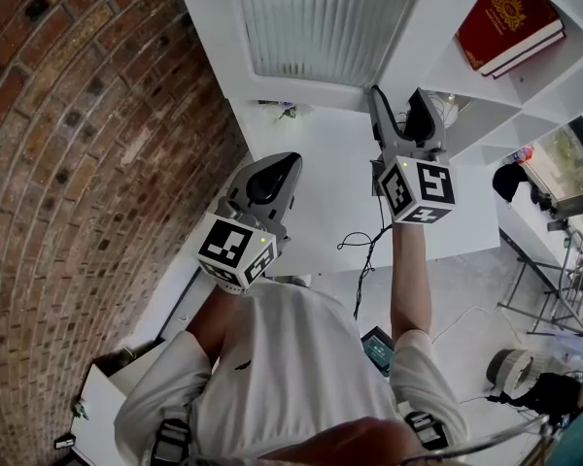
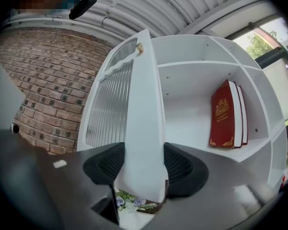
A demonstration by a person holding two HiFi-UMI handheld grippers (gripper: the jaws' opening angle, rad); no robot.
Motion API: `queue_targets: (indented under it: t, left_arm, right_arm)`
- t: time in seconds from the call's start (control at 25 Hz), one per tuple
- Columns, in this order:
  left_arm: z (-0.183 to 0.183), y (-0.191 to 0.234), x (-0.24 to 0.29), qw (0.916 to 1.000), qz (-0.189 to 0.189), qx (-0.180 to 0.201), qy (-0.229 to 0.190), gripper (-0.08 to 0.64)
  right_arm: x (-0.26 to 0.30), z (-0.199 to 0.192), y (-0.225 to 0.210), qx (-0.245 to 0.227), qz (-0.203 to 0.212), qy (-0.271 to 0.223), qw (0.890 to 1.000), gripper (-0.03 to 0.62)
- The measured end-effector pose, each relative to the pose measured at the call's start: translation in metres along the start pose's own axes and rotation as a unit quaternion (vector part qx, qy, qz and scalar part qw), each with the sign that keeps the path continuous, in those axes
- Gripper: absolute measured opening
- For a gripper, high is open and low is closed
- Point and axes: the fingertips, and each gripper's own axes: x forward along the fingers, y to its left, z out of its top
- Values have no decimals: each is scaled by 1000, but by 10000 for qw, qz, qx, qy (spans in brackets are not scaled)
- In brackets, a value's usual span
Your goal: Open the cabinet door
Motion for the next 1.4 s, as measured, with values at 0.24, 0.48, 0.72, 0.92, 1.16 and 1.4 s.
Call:
queue_targets:
  t: [0.24,0.48,0.72,0.92,1.16,1.4]
  left_arm:
    - [-2,-1,-10,10000,15,-26,4,9]
    - [-3,-4,-16,10000,-1,-45,6,9]
    - [-3,-7,-20,10000,-12,-47,-10,9]
    - [-3,-10,-25,10000,-29,-46,-24,9]
    - [-4,-15,-30,10000,-32,-49,-6,9]
    - [-11,-23,-36,9999,-49,-80,52,9]
  right_arm:
    - [-12,2,5,1,-28,-28,10000,260]
    - [-24,4,8,21,-63,-33,10000,252]
    - [-33,6,13,10,-63,-30,10000,241]
    - [-42,8,18,33,-32,-44,10000,213]
    - [-52,10,23,62,-24,-60,10000,193]
    - [-65,13,29,95,14,-125,9999,173]
